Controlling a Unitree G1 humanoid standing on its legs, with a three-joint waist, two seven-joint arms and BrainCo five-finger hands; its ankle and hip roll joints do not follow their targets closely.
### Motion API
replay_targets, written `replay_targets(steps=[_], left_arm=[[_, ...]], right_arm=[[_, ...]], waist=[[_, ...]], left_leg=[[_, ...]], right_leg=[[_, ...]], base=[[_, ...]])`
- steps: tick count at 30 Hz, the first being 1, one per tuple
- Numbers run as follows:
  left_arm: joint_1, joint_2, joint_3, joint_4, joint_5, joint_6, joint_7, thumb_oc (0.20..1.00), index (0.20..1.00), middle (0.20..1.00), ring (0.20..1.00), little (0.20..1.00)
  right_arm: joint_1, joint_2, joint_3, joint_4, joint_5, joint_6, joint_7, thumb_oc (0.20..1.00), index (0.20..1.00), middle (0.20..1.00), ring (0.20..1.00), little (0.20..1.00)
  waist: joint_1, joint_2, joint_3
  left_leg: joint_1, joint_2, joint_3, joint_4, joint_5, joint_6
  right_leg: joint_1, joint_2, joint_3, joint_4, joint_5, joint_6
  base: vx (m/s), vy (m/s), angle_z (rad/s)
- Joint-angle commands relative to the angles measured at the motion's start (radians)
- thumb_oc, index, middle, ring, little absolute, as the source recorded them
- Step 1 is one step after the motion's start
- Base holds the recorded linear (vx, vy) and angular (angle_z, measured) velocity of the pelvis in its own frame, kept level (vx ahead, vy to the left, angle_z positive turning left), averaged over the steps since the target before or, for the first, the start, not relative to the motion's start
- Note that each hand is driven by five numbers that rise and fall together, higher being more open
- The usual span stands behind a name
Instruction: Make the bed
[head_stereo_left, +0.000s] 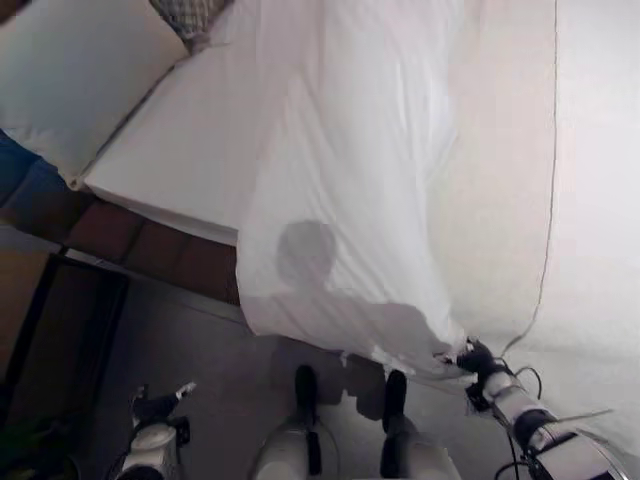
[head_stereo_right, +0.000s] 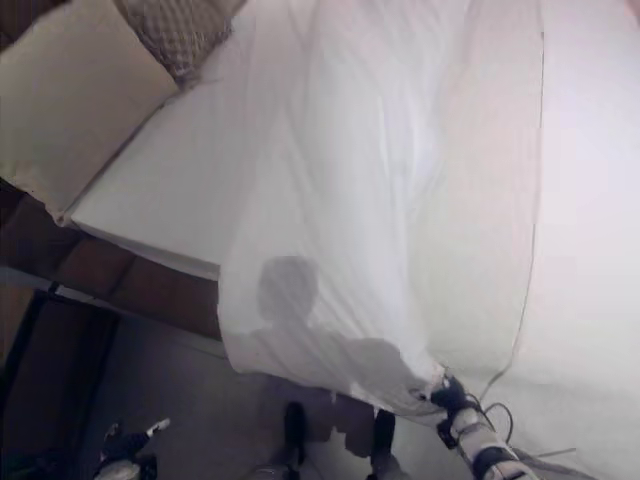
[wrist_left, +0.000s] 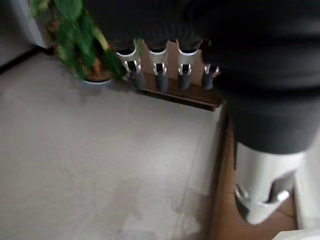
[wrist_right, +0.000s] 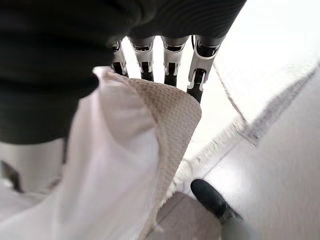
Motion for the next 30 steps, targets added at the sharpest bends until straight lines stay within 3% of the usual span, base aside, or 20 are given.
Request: replay_targets(steps=[1,10,15,17,23,26,28,30], left_arm=[[-0.042,-0.017,-0.023,0.08,0.047,0.007,-0.016,1.0,1.0,1.0,1.0,1.0],[-0.028,-0.047,-0.075,0.019,0.045,0.007,-0.07,1.0,1.0,1.0,1.0,1.0],[-0.034,-0.054,-0.098,-0.009,0.038,0.009,-0.083,1.0,1.0,1.0,1.0,1.0],[-0.037,-0.067,-0.1,-0.026,0.007,0.0,-0.095,1.0,1.0,1.0,1.0,1.0],[-0.01,-0.082,-0.094,-0.067,-0.094,-0.021,-0.173,1.0,1.0,1.0,1.0,1.0],[0.007,-0.081,-0.084,-0.097,-0.127,-0.026,-0.19,1.0,1.0,1.0,1.0,1.0],[0.027,-0.079,-0.069,-0.214,-0.192,-0.047,-0.2,1.0,1.0,1.0,1.0,1.0],[0.032,-0.074,-0.065,-0.238,-0.198,-0.051,-0.213,1.0,1.0,1.0,1.0,1.0]], right_arm=[[0.067,-0.042,0.02,0.072,0.049,0.053,-0.005,1.0,1.0,1.0,1.0,1.0],[0.123,-0.003,0.048,0.062,0.075,0.054,0.065,1.0,1.0,1.0,1.0,1.0],[0.128,-0.002,0.072,0.024,0.073,0.052,0.075,1.0,1.0,1.0,1.0,1.0],[0.139,0.008,0.054,-0.016,0.159,0.037,0.098,1.0,1.0,1.0,1.0,1.0],[0.151,0.028,0.046,-0.053,0.233,0.027,0.151,1.0,1.0,1.0,1.0,1.0],[0.155,0.028,0.028,-0.08,0.206,0.024,0.119,1.0,1.0,1.0,1.0,1.0],[0.185,0.013,-0.014,-0.239,0.207,0.014,0.093,1.0,1.0,1.0,1.0,1.0],[0.195,0.011,-0.017,-0.273,0.219,0.008,0.099,1.0,1.0,1.0,1.0,1.0]], waist=[[-0.039,0.01,-0.024],[-0.057,0.006,-0.078],[-0.052,-0.017,-0.069],[-0.046,-0.033,-0.065],[-0.02,-0.044,-0.09],[-0.017,-0.046,-0.105],[-0.021,-0.048,-0.107],[-0.021,-0.049,-0.111]], left_leg=[[-0.022,-0.069,-0.01,0.001,-0.036,0.01],[0.064,-0.026,-0.033,0.006,-0.017,-0.009],[0.043,-0.026,-0.055,0.122,-0.058,-0.005],[0.018,-0.042,-0.096,0.186,-0.077,-0.005],[-0.072,-0.075,-0.175,0.156,-0.041,-0.006],[-0.046,-0.076,-0.169,0.142,-0.054,0.005],[-0.026,-0.079,-0.152,0.125,-0.064,0.018],[-0.026,-0.079,-0.145,0.121,-0.066,0.023]], right_leg=[[-0.029,0.008,0.019,0.076,-0.088,0.046],[0.031,0.064,0.021,0.138,-0.158,0.0],[0.056,0.067,0.026,0.15,-0.166,-0.017],[0.069,0.064,0.032,0.15,-0.168,-0.023],[0.084,0.067,0.055,0.123,-0.158,-0.01],[0.096,0.067,0.073,0.108,-0.161,0.0],[0.107,0.052,0.085,0.103,-0.165,0.012],[0.102,0.049,0.092,0.106,-0.164,0.014]], base=[[0.03,-0.157,0.01],[0.02,-0.18,-0.01],[0.01,-0.129,0.0],[0.02,-0.056,-0.02],[0.07,0.034,-0.04],[0.11,0.128,-0.14],[0.11,0.193,-0.29],[0.07,0.16,-0.2]])
